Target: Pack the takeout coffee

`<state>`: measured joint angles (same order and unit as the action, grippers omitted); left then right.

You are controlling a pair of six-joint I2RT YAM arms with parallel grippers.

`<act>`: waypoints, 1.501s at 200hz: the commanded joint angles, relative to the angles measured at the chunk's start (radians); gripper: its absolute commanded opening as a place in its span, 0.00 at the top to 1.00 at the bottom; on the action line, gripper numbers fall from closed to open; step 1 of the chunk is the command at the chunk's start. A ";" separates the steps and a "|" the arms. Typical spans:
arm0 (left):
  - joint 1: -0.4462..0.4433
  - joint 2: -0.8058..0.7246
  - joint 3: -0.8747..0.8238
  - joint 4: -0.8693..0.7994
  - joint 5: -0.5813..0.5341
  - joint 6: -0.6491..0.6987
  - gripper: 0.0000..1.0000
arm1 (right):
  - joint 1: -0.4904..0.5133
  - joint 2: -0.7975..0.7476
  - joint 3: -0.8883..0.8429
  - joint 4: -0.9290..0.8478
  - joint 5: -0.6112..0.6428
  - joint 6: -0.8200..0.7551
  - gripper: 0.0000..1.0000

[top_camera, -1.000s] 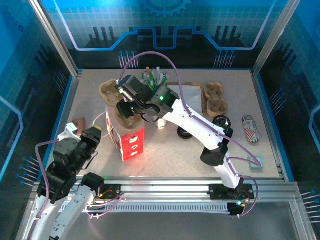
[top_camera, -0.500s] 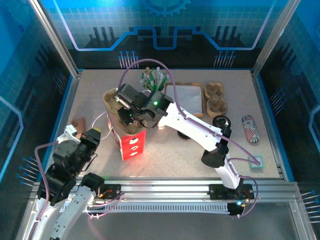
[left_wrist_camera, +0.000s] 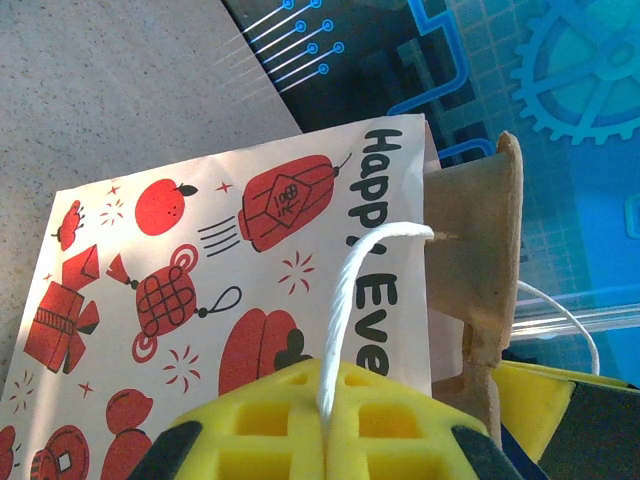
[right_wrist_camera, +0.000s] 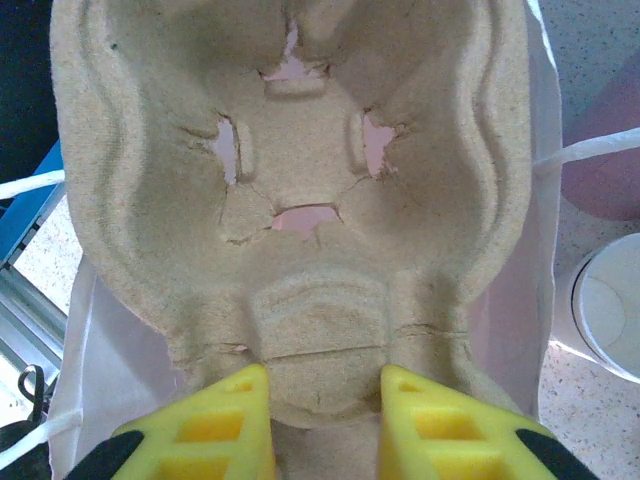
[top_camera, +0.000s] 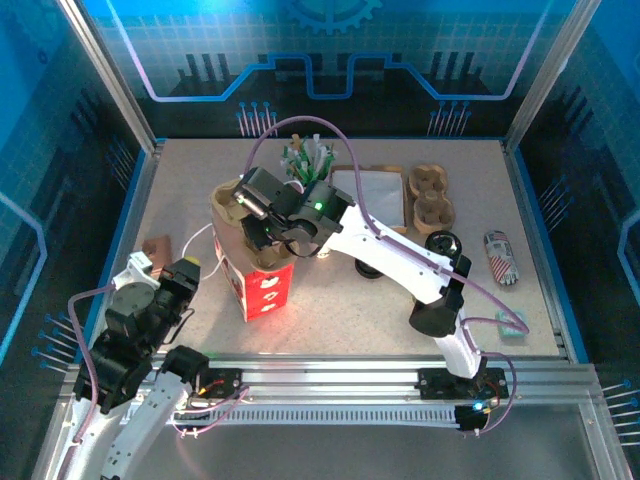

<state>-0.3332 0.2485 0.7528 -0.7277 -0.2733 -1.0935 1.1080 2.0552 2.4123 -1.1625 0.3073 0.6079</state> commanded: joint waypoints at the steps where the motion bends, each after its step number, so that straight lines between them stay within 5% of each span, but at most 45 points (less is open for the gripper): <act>1: -0.006 -0.009 -0.014 0.011 -0.011 0.021 1.00 | 0.013 0.012 0.012 -0.019 -0.008 0.024 0.74; 101: -0.006 0.000 -0.021 0.025 0.006 0.023 1.00 | 0.012 0.132 0.170 -0.049 -0.041 0.016 0.74; 250: -0.006 -0.001 -0.030 0.022 0.010 0.032 1.00 | 0.017 0.188 0.147 -0.035 -0.020 0.000 0.76; 292: -0.006 0.000 -0.007 0.020 0.002 0.065 1.00 | 0.022 0.102 0.162 -0.032 -0.018 -0.077 0.61; 300: -0.006 0.005 0.009 0.017 -0.001 0.079 0.91 | 0.022 0.087 0.177 -0.043 -0.026 -0.093 0.57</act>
<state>-0.3332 0.2485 0.7284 -0.7113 -0.2726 -1.0737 1.1118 2.2204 2.5435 -1.1858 0.2802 0.5732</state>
